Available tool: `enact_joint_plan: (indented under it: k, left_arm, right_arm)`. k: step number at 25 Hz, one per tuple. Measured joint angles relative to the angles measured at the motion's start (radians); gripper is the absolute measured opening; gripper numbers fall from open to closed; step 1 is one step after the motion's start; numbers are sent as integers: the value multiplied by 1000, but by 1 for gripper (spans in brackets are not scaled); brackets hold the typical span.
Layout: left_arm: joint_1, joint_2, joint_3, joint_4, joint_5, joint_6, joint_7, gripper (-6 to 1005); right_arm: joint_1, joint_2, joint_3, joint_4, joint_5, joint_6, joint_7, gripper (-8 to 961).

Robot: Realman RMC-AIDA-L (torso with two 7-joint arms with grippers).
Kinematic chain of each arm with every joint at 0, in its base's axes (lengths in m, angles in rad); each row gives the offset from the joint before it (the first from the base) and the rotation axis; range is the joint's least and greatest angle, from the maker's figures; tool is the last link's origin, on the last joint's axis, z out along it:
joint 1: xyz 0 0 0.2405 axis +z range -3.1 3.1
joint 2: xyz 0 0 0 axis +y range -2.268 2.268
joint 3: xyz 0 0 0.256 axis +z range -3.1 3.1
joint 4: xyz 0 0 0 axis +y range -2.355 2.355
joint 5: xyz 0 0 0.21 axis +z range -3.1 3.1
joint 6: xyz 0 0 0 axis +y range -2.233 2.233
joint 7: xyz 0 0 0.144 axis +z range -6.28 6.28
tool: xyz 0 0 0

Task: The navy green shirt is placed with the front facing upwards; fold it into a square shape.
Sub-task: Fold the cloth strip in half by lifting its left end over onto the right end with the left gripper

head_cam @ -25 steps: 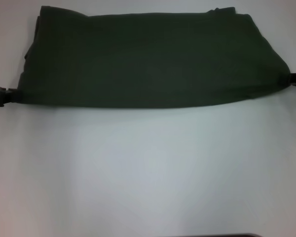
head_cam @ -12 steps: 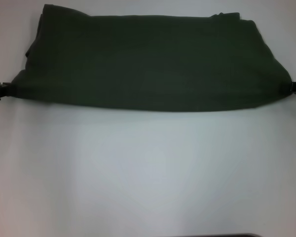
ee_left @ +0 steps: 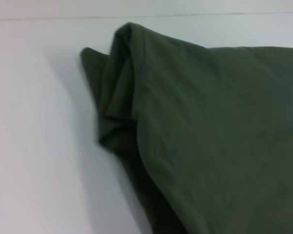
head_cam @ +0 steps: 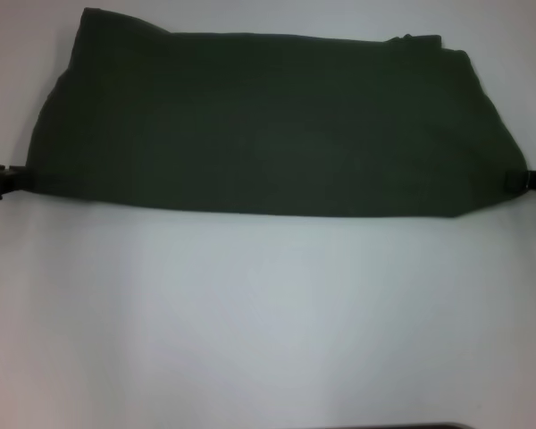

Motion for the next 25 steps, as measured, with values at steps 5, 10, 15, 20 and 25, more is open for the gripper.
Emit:
enact_joint_plan:
  k: [5,10,15,20,25]
  left_arm:
    - [9,-6,-4,0,0,16,11,6]
    - [11,-10,-8,0,-1,46,29,6]
    - [14,-18,-8,-1,-1,90,62,6]
    - [25,-23,-6,-1,-1,110,84,6]
    - [47,-25,-11,-21,-1,128,85,6]
  right_arm:
    - [-20,-5,1,0,0,-47,-30,14]
    - [-36,-10,1,-1,1,-83,-41,14]
    - [-51,-13,1,-2,-1,-112,-58,14]
    - [-66,-19,1,-2,-1,-145,-82,15]
    - [-80,-22,1,-2,-1,-194,-112,16]
